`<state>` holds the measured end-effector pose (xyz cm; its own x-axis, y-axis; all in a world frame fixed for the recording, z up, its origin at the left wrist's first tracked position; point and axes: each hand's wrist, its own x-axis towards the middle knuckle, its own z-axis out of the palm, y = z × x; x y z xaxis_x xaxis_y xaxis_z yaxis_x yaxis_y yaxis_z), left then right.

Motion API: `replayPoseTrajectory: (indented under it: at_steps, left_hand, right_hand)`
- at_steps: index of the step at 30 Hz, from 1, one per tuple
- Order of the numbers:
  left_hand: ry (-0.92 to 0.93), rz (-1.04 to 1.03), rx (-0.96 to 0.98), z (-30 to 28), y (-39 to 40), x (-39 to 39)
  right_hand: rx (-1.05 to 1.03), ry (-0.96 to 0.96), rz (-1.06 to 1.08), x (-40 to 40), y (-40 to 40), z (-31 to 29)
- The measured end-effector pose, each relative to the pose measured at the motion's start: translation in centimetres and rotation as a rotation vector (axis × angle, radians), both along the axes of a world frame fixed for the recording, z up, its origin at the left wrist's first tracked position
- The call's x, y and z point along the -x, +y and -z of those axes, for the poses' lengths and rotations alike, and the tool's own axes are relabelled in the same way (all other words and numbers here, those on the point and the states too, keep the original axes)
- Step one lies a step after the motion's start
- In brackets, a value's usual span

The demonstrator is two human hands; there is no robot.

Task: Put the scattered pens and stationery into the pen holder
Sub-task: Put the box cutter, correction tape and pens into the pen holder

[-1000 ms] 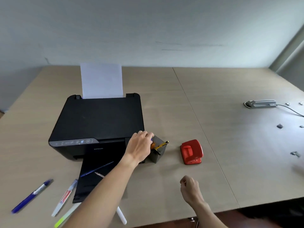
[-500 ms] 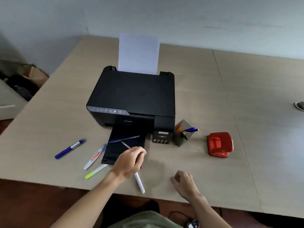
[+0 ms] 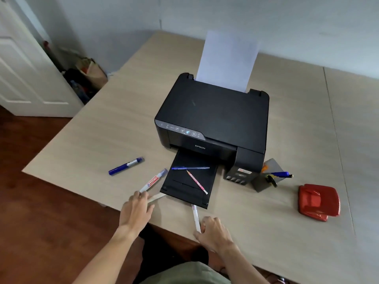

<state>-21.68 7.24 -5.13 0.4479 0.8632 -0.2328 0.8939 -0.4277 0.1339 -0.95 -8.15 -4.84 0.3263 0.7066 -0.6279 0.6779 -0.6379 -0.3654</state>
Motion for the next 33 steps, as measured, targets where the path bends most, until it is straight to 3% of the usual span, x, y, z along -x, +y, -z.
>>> replayPoseTrajectory:
  at_steps: [4, 11, 16, 22, 25, 29, 33]
  left_hand:
    - [0.005, 0.082, 0.051, 0.5, 0.5, -0.6]
    - [0.001, 0.584, 0.085, 0.5, -2.8, -3.3]
    - [-0.162, 0.769, 0.138, -0.7, -6.7, -10.6]
    - [-0.5, 0.736, 0.112, -5.4, -8.4, -20.7]
    - [-0.673, 0.639, 0.08, -8.3, -7.8, -24.5]
    - [-0.744, 0.569, 0.051, -11.3, -5.7, -28.1]
    - [-0.695, 0.574, 0.005, -13.3, -4.2, -30.5]
  right_hand:
    - [-0.045, -0.055, 0.057, -1.2, -1.3, 0.1]
    - [-0.174, -0.128, 0.272, -5.8, -6.5, 0.3]
    - [-0.244, -0.246, 0.476, -10.2, -11.4, 0.1]
    - [-0.426, -0.41, 0.704, -15.5, -13.9, -4.7]
    - [-0.57, -0.476, 0.713, -17.9, -13.1, -7.5]
    - [-0.647, -0.488, 0.605, -20.3, -10.1, -10.0]
    - [-0.647, -0.44, 0.476, -21.3, -6.7, -11.1]
